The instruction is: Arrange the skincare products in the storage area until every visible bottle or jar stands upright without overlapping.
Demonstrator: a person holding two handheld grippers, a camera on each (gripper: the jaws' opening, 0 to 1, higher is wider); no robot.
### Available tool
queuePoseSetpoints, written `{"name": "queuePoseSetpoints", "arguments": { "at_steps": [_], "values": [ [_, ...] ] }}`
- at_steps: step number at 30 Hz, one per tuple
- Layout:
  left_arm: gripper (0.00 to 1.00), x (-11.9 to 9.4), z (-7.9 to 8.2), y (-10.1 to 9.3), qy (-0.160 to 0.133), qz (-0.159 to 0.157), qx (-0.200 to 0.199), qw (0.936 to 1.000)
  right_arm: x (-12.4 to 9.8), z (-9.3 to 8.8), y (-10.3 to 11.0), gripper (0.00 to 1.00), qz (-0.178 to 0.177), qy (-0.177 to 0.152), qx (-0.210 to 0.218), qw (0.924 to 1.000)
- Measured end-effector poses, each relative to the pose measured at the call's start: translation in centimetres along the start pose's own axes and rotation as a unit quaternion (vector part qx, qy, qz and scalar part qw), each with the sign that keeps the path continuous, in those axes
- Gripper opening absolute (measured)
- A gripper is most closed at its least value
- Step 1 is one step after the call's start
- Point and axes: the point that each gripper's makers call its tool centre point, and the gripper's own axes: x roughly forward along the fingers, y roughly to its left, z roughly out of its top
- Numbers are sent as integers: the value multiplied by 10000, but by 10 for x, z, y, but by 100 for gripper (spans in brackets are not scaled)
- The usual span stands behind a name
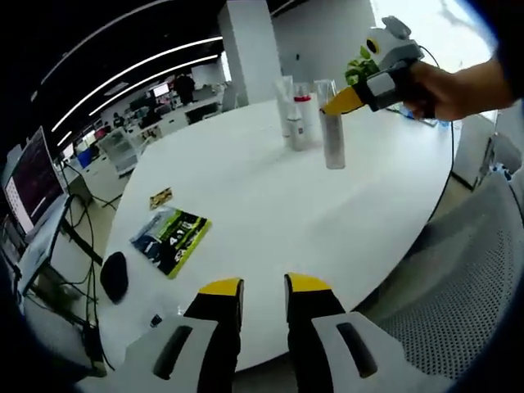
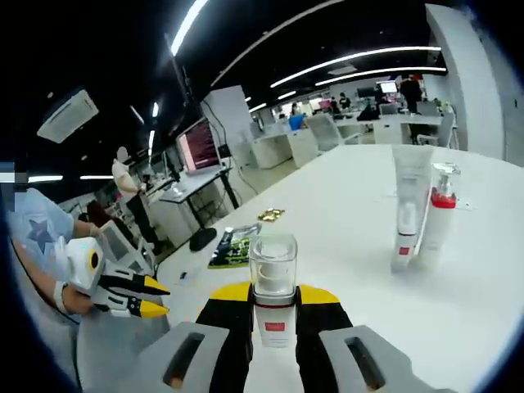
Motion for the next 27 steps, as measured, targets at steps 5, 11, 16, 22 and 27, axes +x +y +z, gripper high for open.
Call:
{"name": "queuePoseSetpoints", "arguments": {
  "at_steps": [5,11,16,22,27],
  "values": [
    [13,0,-5,3,67,26,-92,9999,1,4,-28,11,-395,-64,-55,9992],
    [13,1,-13,3,144,-7,-92,9999,6,3,-56,11,-704,32,-119,9974],
    [12,2,-14,1,170,-33,-98,9998,7,7,-75,11,-959,-34,9,9954],
    [13,3,-17,4,225,-21,-154,9996,14,5,-95,11,-1241,-3,52,9923],
    [13,3,-17,3,235,-35,-192,9995,20,5,-104,11,-1386,46,-150,9902]
  ]
}}
